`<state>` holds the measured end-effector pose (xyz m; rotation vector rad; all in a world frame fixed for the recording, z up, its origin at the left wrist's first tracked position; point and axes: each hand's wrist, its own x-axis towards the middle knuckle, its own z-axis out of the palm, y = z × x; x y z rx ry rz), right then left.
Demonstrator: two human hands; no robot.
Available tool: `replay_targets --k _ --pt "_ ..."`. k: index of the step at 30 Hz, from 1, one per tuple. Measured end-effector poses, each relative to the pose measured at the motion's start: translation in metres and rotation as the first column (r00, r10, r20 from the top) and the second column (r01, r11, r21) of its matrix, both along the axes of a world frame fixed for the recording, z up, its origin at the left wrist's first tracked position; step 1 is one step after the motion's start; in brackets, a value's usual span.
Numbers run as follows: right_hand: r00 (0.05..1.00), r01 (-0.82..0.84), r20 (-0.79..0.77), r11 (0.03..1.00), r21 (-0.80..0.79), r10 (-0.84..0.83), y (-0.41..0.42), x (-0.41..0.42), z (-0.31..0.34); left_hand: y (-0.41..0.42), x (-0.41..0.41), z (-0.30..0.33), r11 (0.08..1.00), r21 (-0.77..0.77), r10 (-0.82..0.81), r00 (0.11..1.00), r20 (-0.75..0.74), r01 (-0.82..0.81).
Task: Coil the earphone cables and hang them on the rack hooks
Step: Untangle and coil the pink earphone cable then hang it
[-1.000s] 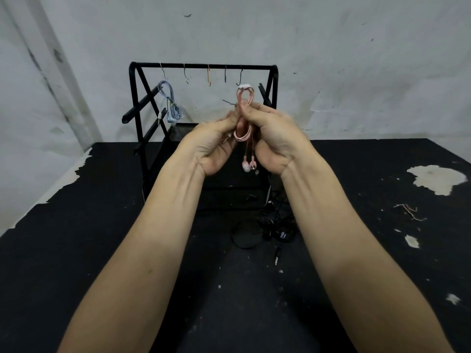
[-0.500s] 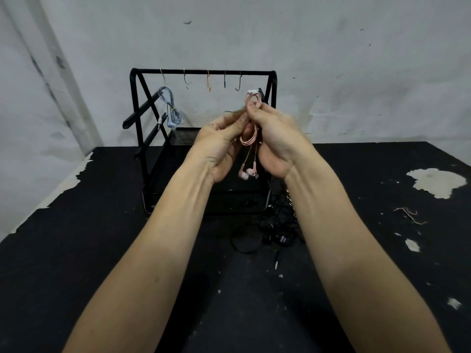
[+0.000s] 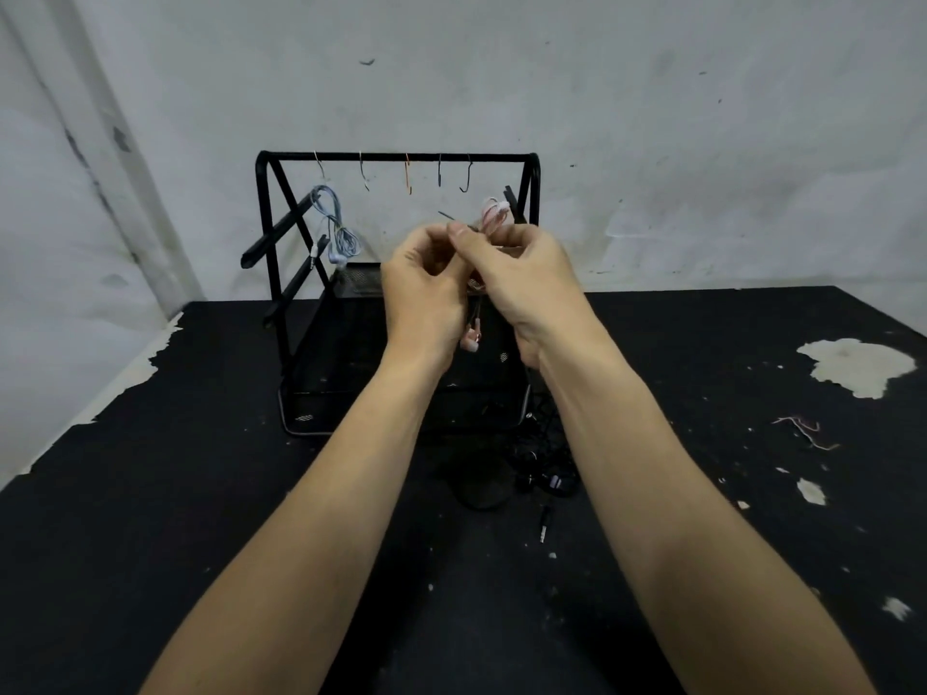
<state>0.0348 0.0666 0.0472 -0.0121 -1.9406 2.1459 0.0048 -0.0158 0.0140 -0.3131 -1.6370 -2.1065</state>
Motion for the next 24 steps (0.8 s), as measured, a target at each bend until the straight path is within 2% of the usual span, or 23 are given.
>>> replay_targets --k 4,7,10,15,21,24 --pt "0.999 0.023 0.024 1.000 0.019 -0.023 0.003 0.001 0.003 0.003 0.006 -0.004 0.973 -0.189 0.105 0.984 -0.143 -0.131" --pt "0.999 0.036 0.029 0.999 0.007 -0.036 0.003 0.000 0.005 0.004 0.009 -0.005 0.938 -0.266 0.155 0.955 -0.253 -0.223" --pt "0.997 0.018 0.070 1.000 0.003 -0.018 0.002 0.000 0.005 0.003 0.009 -0.007 0.921 -0.296 0.178 0.950 -0.258 -0.253" --pt "1.000 0.016 0.000 0.994 0.110 -0.016 0.006 0.003 0.005 0.000 0.001 -0.006 0.951 -0.232 0.174 0.973 -0.152 -0.206" --pt "0.993 -0.023 -0.100 0.949 0.315 0.057 0.013 0.001 -0.002 -0.004 -0.004 0.002 1.000 -0.019 0.022 1.000 0.007 -0.022" --pt "0.978 0.038 -0.199 0.898 0.438 0.056 0.018 -0.009 -0.004 -0.011 -0.006 0.006 0.996 0.065 -0.067 0.994 0.086 0.061"
